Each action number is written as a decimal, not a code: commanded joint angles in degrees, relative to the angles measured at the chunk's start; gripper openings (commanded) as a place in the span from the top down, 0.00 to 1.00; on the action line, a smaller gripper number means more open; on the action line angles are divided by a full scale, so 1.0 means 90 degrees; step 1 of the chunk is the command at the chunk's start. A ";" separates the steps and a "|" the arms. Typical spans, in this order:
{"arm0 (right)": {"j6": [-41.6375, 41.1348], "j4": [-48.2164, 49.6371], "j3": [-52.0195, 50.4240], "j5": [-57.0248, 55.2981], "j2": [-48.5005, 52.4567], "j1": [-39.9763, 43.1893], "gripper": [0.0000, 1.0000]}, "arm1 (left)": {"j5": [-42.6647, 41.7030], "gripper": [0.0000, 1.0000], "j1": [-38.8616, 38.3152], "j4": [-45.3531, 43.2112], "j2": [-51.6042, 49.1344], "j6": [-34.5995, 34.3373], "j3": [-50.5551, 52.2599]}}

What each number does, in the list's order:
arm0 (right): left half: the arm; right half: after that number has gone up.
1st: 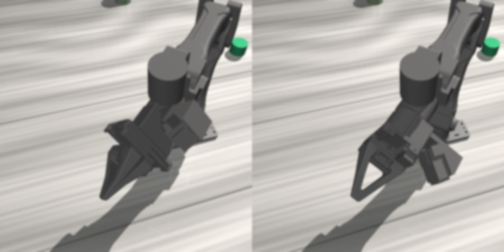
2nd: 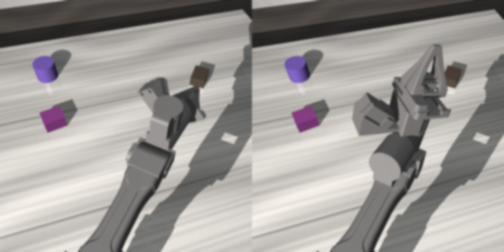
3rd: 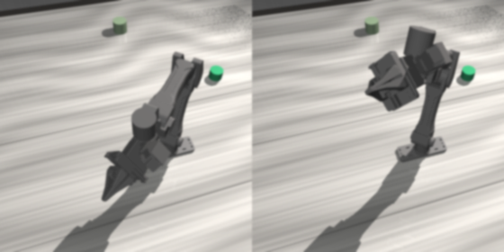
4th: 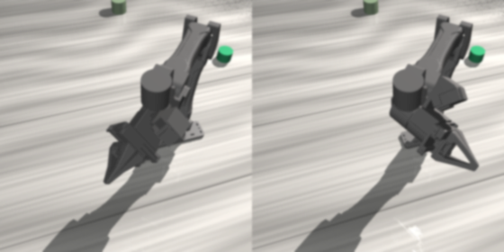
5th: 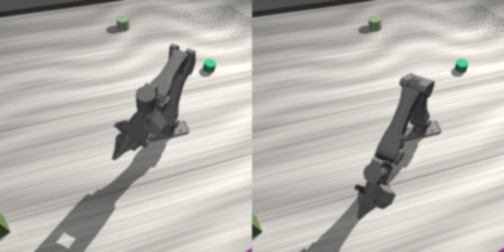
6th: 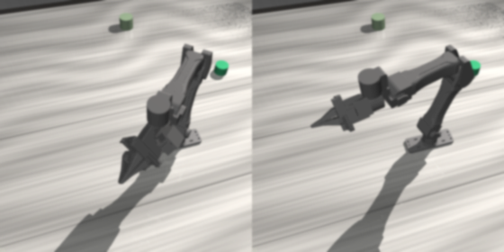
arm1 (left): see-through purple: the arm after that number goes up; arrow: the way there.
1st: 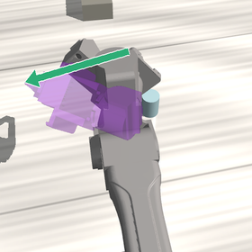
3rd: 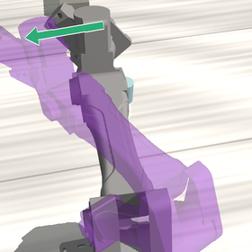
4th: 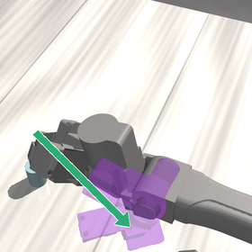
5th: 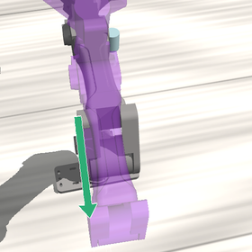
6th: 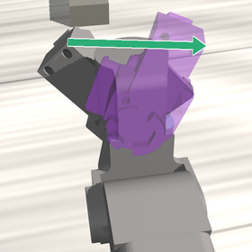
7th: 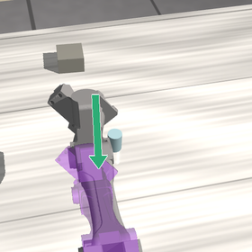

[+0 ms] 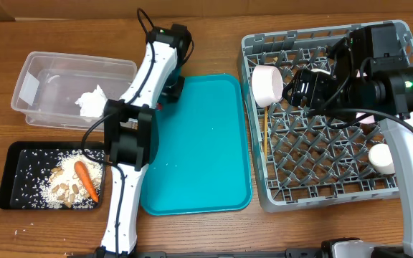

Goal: Sort waste into correct bins and load items into the dishwasher
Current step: 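Reach the left gripper to the red snack wrapper and grasp it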

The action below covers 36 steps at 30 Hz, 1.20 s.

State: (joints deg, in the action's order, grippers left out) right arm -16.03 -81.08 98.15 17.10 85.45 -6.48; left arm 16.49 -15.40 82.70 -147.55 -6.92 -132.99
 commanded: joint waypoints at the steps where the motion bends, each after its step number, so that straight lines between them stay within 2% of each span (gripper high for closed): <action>1: 0.0126 0.0012 0.0053 -0.0061 -0.0051 -0.0024 0.00 | -0.0002 0.71 -0.0073 0.0090 -0.0231 0.0049 -0.0015; 3: 0.0146 0.0039 0.0053 -0.0063 -0.0051 -0.0024 0.00 | -0.0005 0.94 -0.0104 0.0187 -0.0236 0.0041 -0.0017; 4: 0.0146 0.0049 0.0053 -0.0061 -0.0051 -0.0024 0.00 | -0.0002 0.96 -0.0126 0.0279 -0.0199 -0.0022 -0.0019; 11: 0.0143 0.0143 0.0053 -0.0061 -0.0051 -0.0024 0.00 | -0.0092 0.96 -0.0355 0.0670 0.0474 -0.0095 -0.0036; 15: 0.0143 0.0114 0.0053 -0.0061 -0.0051 -0.0024 0.00 | -0.0449 0.96 -0.0420 0.0789 0.1260 -0.0090 -0.0036; 23: 0.0141 0.0080 0.0053 -0.0058 -0.0051 -0.0024 0.00 | -0.0423 0.96 -0.0267 0.0687 0.2990 -0.0296 -0.0036; 30: 0.0138 0.0092 0.0053 -0.0058 -0.0051 -0.0024 0.00 | 0.0685 0.96 0.0406 0.1251 0.3623 -0.1525 -0.0034; 36: 0.0121 0.0090 0.0053 -0.0058 -0.0051 -0.0024 0.00 | 0.0386 0.96 0.1258 0.1421 0.3475 -0.1642 -0.0015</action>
State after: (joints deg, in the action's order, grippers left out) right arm -15.18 -80.53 98.15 17.08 85.45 -6.48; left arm 19.53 -6.61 95.20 -115.07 -18.63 -133.21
